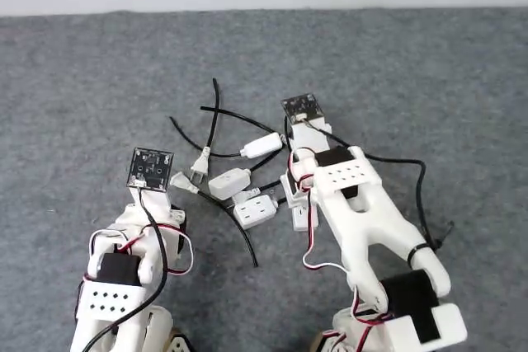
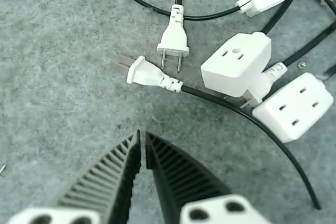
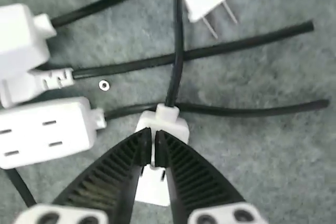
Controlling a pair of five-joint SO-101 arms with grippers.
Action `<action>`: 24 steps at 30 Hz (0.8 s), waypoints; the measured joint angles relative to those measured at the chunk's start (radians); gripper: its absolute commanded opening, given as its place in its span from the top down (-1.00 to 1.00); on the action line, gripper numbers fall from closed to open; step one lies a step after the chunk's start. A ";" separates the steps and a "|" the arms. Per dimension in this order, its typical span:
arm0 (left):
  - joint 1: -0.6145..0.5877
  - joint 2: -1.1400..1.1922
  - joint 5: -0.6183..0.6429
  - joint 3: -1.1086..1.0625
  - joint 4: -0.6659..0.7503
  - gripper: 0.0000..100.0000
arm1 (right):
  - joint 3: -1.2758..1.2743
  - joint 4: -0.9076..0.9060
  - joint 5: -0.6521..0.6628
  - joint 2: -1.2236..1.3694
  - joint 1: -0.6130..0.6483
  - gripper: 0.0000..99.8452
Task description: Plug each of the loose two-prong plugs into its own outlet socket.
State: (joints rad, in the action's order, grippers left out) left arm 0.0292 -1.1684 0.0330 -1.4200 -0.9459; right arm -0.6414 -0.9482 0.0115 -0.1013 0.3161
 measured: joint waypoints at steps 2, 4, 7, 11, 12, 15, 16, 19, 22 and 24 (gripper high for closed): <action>0.000 0.000 -0.003 0.000 0.000 0.97 | 0.000 -0.017 0.000 0.003 0.000 0.98; 0.000 0.000 -0.003 0.000 0.000 0.97 | 0.006 -0.021 0.000 0.020 0.000 0.98; 0.000 0.000 -0.003 0.000 0.000 0.97 | 0.026 -0.031 0.000 0.043 -0.018 0.98; 0.000 0.000 -0.003 0.000 0.000 0.97 | 0.029 -0.034 -0.002 0.049 -0.077 0.98; 0.000 0.000 -0.003 0.000 0.000 0.97 | 0.029 -0.044 -0.003 0.049 -0.094 0.98; 0.000 0.000 -0.003 0.000 0.000 0.97 | 0.023 -0.074 -0.003 0.055 -0.149 0.98; -0.002 0.000 -0.003 0.000 0.000 0.97 | 0.021 -0.080 -0.003 0.060 -0.158 0.98; -0.002 0.000 -0.003 0.000 0.000 0.97 | 0.021 -0.080 0.011 0.060 -0.172 0.98; -0.002 0.000 -0.003 0.000 0.000 0.97 | -0.005 -0.080 0.015 0.029 -0.175 0.98; -0.002 0.000 -0.003 0.000 0.000 0.97 | -0.025 -0.080 0.015 -0.028 -0.173 0.98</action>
State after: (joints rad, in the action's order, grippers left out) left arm 0.0276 -1.1684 0.0299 -1.4200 -0.9459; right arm -0.6659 -1.0280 0.0269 -0.1289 0.1427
